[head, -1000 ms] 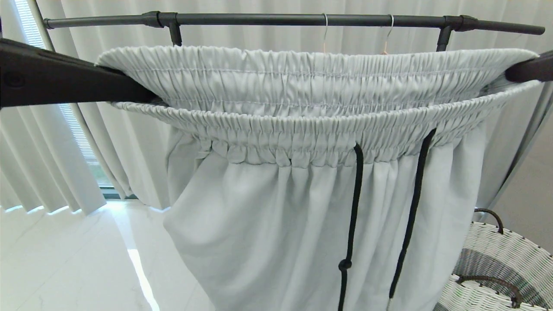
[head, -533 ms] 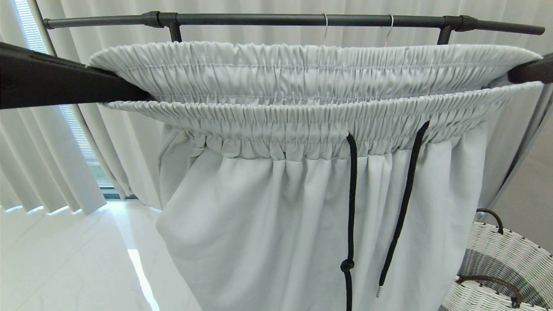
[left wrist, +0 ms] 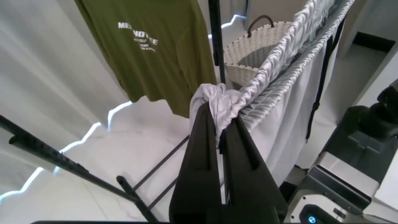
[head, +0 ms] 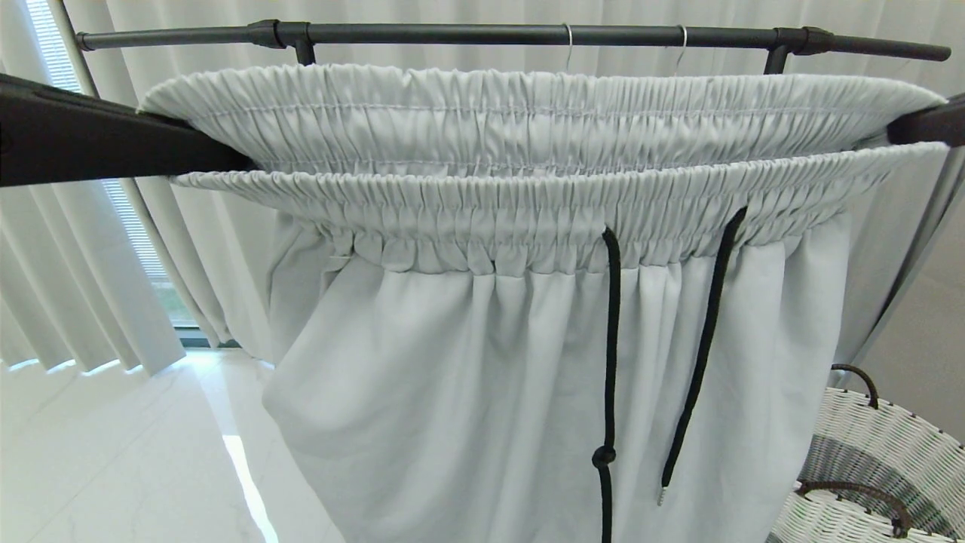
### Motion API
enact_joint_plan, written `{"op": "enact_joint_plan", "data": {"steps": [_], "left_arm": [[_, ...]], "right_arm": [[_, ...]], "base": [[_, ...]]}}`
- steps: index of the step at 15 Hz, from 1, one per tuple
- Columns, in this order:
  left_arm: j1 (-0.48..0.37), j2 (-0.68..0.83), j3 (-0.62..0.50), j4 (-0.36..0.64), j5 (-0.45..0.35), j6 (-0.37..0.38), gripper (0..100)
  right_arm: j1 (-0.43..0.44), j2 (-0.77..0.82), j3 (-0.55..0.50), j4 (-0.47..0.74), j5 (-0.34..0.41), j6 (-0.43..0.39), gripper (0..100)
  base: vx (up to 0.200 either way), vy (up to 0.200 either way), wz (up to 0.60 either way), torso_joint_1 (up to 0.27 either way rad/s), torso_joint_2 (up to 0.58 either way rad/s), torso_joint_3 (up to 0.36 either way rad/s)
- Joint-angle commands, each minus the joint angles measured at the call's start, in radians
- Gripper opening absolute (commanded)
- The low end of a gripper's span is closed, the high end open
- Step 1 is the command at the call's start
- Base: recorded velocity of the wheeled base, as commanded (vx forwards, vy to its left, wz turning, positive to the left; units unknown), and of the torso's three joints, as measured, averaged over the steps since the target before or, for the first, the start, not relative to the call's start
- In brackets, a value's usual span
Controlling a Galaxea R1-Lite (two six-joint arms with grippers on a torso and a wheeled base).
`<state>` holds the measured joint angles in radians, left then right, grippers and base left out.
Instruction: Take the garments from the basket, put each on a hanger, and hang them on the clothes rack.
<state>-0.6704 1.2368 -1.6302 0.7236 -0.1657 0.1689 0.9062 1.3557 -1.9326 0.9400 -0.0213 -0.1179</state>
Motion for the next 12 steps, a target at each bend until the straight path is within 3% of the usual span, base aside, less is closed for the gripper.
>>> {"op": "enact_joint_plan", "data": {"steps": [1, 2, 3, 7, 9, 10, 12], "left_arm": [[0.000, -0.002, 0.004, 0.000, 0.000, 0.000, 0], [0.000, -0.003, 0.006, 0.000, 0.000, 0.001, 0], [0.000, -0.003, 0.006, 0.000, 0.000, 0.000, 0], [0.000, -0.005, 0.007, 0.000, 0.002, 0.001, 0], [0.003, -0.007, 0.015, 0.000, 0.025, 0.003, 0], [0.003, -0.007, 0.021, 0.002, 0.049, 0.004, 0], [0.003, -0.010, 0.066, 0.002, 0.229, 0.011, 0]], "right_arm": [[0.000, 0.000, 0.000, 0.000, 0.000, 0.000, 0], [0.000, 0.000, 0.000, 0.000, 0.000, 0.000, 0], [0.000, 0.000, 0.003, 0.002, 0.000, 0.000, 100], [-0.010, -0.021, 0.047, -0.007, -0.008, 0.003, 100], [-0.089, -0.032, 0.055, 0.002, -0.054, 0.000, 100], [-0.118, -0.030, 0.056, 0.016, -0.092, 0.000, 100], [-0.208, -0.020, 0.080, 0.092, -0.307, 0.001, 100]], "base": [[0.000, 0.000, 0.00, 0.000, 0.00, 0.000], [0.000, 0.000, 0.00, 0.000, 0.00, 0.000], [0.000, 0.000, 0.00, 0.000, 0.00, 0.000], [0.000, 0.000, 0.00, 0.000, 0.00, 0.000], [0.000, 0.000, 0.00, 0.000, 0.00, 0.000], [0.000, 0.000, 0.00, 0.000, 0.00, 0.000], [0.000, 0.000, 0.00, 0.000, 0.00, 0.000]]}}
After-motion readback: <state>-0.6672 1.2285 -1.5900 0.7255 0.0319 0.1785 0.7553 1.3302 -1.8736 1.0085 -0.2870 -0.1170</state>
